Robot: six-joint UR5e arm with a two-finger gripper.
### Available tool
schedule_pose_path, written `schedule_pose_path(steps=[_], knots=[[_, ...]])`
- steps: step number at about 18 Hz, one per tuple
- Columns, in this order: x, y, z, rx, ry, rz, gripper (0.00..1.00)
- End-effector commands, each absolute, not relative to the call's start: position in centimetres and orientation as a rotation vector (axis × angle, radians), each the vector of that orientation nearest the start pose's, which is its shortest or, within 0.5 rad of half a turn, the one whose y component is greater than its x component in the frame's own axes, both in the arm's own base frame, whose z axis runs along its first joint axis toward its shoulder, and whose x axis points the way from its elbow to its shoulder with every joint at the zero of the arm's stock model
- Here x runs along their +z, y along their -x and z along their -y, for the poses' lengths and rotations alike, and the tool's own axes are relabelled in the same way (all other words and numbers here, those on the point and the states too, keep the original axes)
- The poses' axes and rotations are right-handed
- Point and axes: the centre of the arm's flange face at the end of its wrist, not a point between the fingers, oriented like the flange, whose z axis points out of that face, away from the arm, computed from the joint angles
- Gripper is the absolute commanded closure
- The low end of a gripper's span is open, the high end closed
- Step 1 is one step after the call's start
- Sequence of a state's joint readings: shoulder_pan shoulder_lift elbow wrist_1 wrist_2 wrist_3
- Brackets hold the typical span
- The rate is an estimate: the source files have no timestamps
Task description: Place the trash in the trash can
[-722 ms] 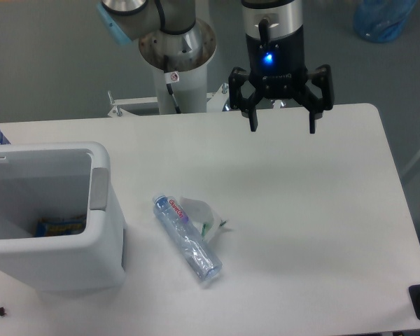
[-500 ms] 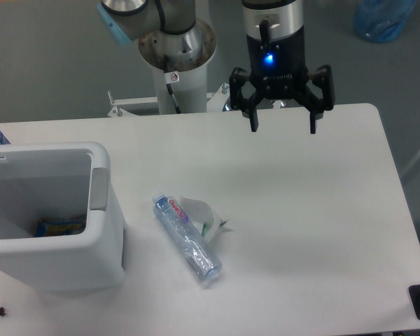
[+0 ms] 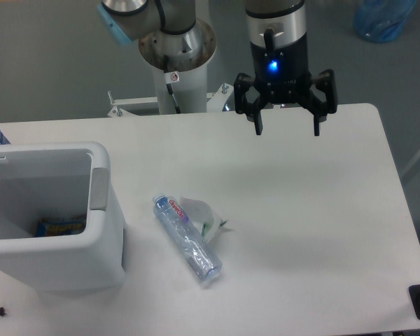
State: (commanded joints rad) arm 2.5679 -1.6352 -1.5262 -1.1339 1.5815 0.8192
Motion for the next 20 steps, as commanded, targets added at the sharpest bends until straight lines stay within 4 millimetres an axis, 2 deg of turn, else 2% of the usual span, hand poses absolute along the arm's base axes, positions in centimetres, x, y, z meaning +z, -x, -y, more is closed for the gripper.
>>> schedule_pose_path(steps=[6,11,14,20], knots=[[48.9,38.8,-41.3,0.474,2.765,0.483,0.00],[42.5,36.3,-42.6,0.336,2.864,0.452,0.00],[40.2,36.2,-44.3,0.251,2.856,0.555,0.00],[33.7,36.9,-48.0,0.119,2.907,0.662,0.00]])
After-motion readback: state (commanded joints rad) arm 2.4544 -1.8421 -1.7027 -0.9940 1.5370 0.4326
